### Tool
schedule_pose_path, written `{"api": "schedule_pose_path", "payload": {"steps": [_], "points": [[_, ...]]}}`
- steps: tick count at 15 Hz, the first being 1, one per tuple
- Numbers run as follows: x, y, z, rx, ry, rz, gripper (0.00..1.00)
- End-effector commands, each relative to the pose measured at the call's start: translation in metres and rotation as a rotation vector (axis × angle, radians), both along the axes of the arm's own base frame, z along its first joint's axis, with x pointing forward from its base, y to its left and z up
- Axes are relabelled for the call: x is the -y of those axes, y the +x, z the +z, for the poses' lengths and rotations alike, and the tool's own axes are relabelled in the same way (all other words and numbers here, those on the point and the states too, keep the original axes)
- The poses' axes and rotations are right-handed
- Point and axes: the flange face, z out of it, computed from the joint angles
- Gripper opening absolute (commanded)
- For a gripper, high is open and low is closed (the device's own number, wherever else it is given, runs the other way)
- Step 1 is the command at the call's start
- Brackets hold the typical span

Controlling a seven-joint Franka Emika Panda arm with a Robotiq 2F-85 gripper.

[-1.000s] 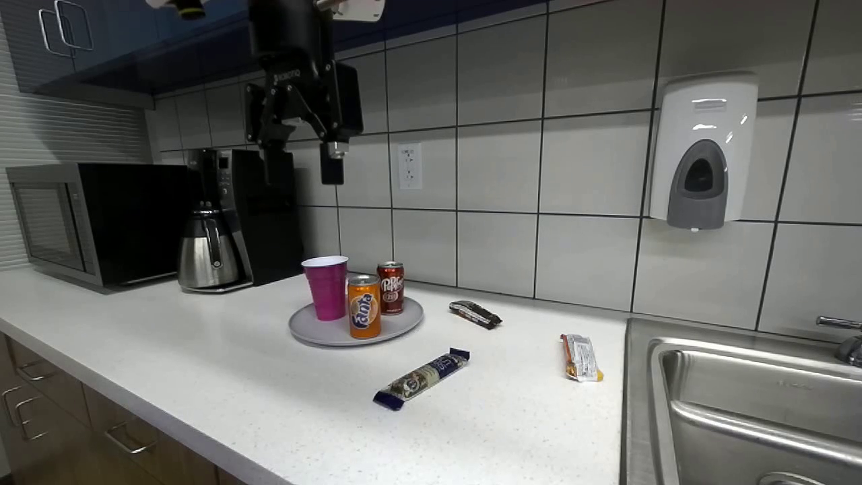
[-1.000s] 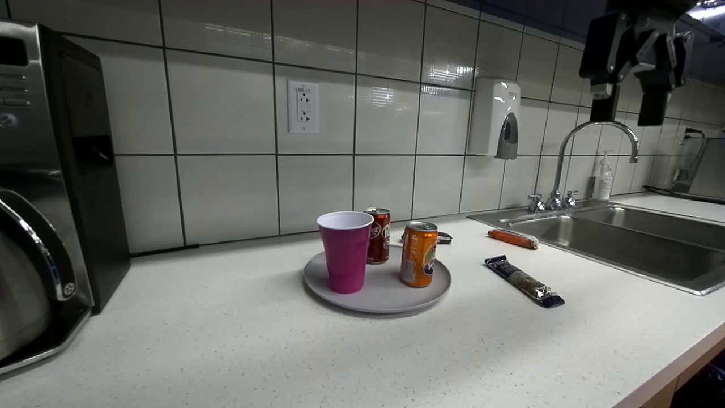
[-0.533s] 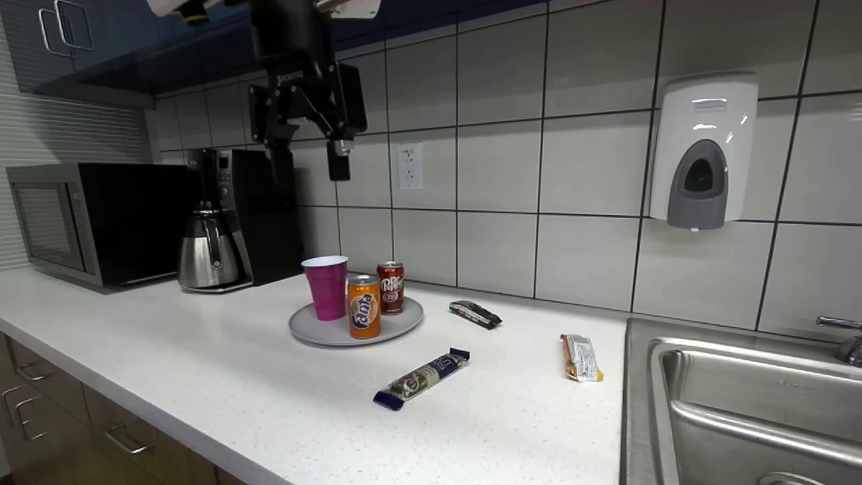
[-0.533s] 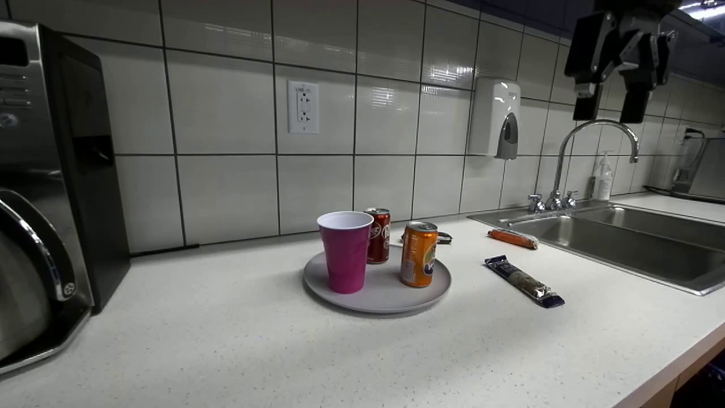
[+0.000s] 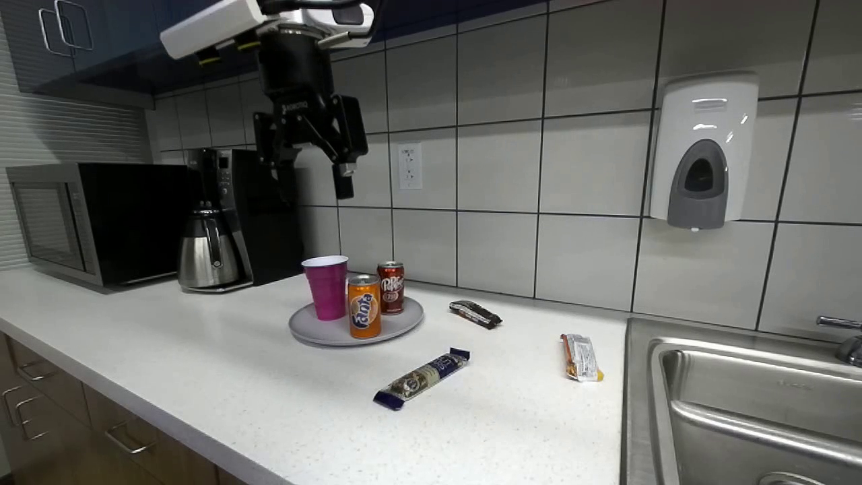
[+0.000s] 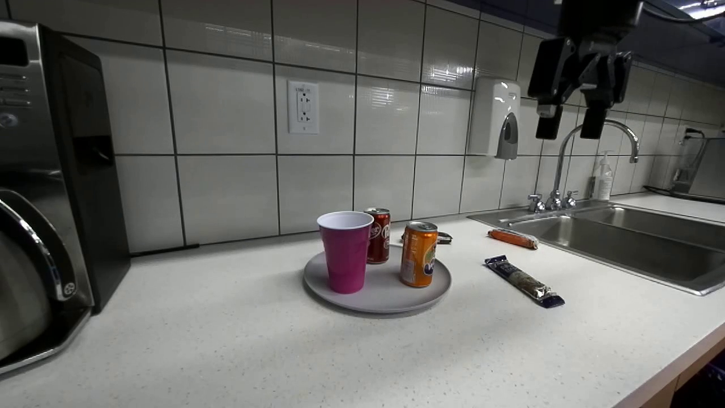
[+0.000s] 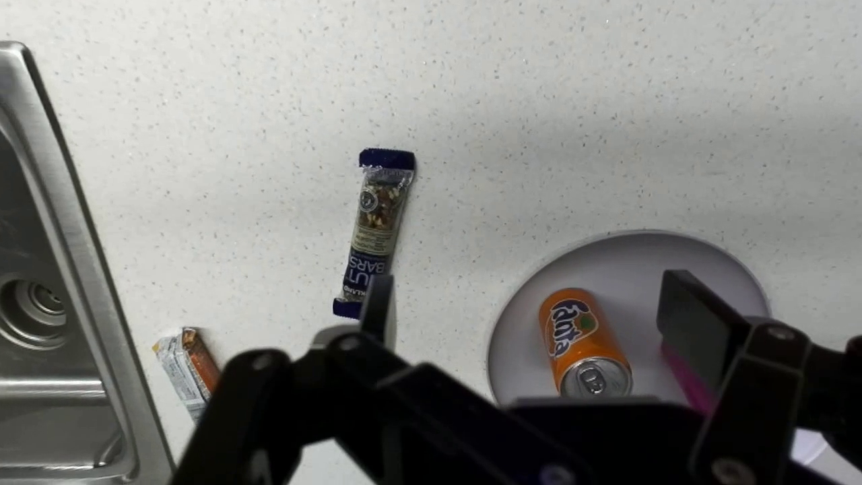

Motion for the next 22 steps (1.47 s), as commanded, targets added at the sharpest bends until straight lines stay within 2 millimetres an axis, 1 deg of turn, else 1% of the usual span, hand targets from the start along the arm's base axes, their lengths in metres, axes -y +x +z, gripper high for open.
{"api": "schedule_pose_path", "payload": {"steps": [1,8,12,16,22], "points": [[-0.016,0.016,-0.014,0.018,-0.009,0.029,1.00],[-0.039,0.046,-0.050,0.024,-0.016,0.074,1.00],[-0.053,0.063,-0.068,0.022,-0.013,0.100,1.00],[-0.066,0.079,-0.081,0.012,-0.023,0.135,1.00],[-0.074,0.105,-0.099,-0.001,-0.062,0.177,1.00]]}}
